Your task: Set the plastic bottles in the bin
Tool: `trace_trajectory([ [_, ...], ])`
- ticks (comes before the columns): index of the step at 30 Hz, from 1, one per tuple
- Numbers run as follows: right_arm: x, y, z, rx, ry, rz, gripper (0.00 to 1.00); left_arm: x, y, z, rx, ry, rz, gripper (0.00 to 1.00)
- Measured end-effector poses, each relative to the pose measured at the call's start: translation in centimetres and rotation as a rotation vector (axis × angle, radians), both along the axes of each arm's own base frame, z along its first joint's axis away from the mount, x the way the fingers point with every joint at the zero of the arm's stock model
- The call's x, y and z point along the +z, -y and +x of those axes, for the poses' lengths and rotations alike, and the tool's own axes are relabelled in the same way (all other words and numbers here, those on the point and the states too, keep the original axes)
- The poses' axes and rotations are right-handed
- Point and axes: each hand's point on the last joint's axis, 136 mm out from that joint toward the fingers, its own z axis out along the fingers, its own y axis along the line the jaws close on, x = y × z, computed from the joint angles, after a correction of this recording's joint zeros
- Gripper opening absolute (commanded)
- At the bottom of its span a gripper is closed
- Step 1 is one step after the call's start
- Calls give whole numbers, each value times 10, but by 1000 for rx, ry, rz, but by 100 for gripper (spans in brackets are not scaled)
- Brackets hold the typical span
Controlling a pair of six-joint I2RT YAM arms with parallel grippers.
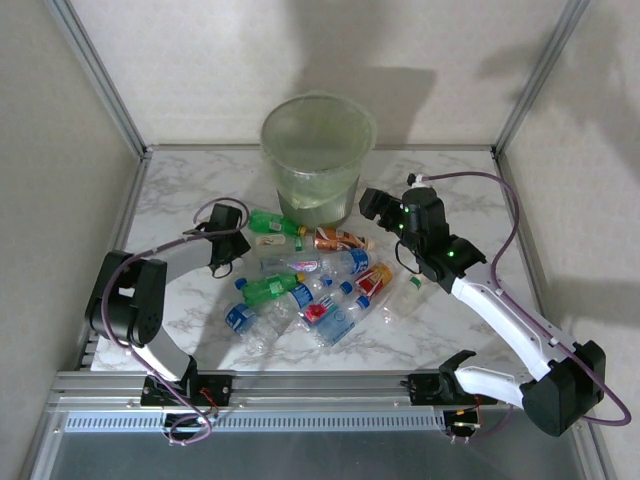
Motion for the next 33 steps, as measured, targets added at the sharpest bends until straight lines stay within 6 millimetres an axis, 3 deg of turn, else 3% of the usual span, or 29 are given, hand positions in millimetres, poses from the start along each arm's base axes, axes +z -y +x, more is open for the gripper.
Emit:
trace_trajectory([
  [6, 0, 0, 0, 0, 0, 0, 90, 1, -2, 0, 2, 2, 11, 57],
  [12, 0, 0, 0, 0, 0, 0, 90, 7, -5, -2, 10, 8, 24, 58],
  [18, 3, 4, -3, -7, 7, 0, 90, 36, -8, -2, 14, 53, 26, 58],
  [21, 7, 5, -5, -8, 13, 4, 90, 75, -9, 9, 20, 130, 28, 58],
  [24, 10, 7, -6, -14, 21, 6, 90, 127, -10, 21, 26, 235, 31, 59],
  [33, 5, 15, -17, -22, 4, 6, 90, 332, 0, 51, 8, 650, -55, 59],
])
